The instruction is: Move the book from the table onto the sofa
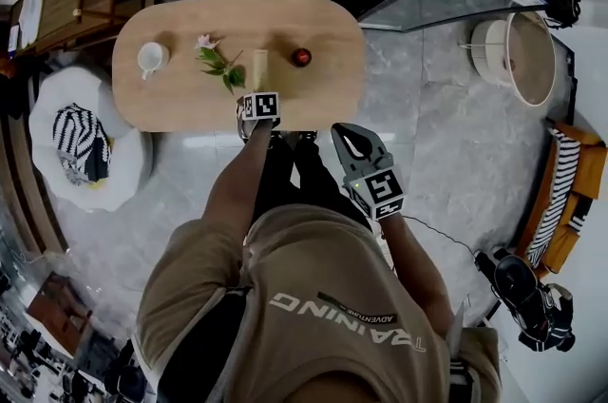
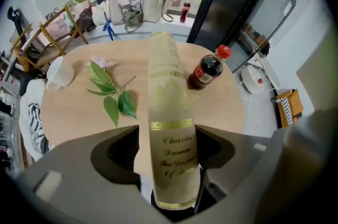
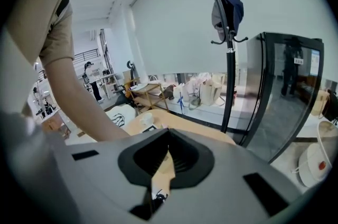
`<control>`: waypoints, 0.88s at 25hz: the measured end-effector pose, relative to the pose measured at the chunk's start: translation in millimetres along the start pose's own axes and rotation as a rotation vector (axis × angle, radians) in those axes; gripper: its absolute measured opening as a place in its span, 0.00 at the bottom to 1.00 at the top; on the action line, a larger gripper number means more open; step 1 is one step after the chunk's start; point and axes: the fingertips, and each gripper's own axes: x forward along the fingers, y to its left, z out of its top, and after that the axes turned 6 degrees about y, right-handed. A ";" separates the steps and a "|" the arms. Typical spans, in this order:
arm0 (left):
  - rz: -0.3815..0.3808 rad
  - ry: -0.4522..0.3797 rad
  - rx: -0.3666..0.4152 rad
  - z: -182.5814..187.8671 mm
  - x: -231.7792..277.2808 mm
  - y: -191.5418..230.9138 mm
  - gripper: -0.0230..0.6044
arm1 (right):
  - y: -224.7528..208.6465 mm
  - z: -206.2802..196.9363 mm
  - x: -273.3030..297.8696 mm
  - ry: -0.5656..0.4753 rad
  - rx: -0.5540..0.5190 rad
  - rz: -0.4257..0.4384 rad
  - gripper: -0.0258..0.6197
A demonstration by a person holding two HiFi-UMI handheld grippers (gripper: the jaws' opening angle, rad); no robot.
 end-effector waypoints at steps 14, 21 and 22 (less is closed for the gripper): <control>0.015 0.078 -0.078 -14.8 27.1 8.5 0.39 | -17.2 -16.0 -10.8 0.019 -0.001 -0.006 0.04; -0.029 0.046 -0.020 -20.7 -0.6 2.6 0.38 | -12.8 -33.9 -18.3 0.060 0.019 0.011 0.04; -0.027 0.035 -0.014 -21.8 -7.2 2.5 0.38 | -11.8 -33.4 -19.2 0.055 0.018 0.016 0.04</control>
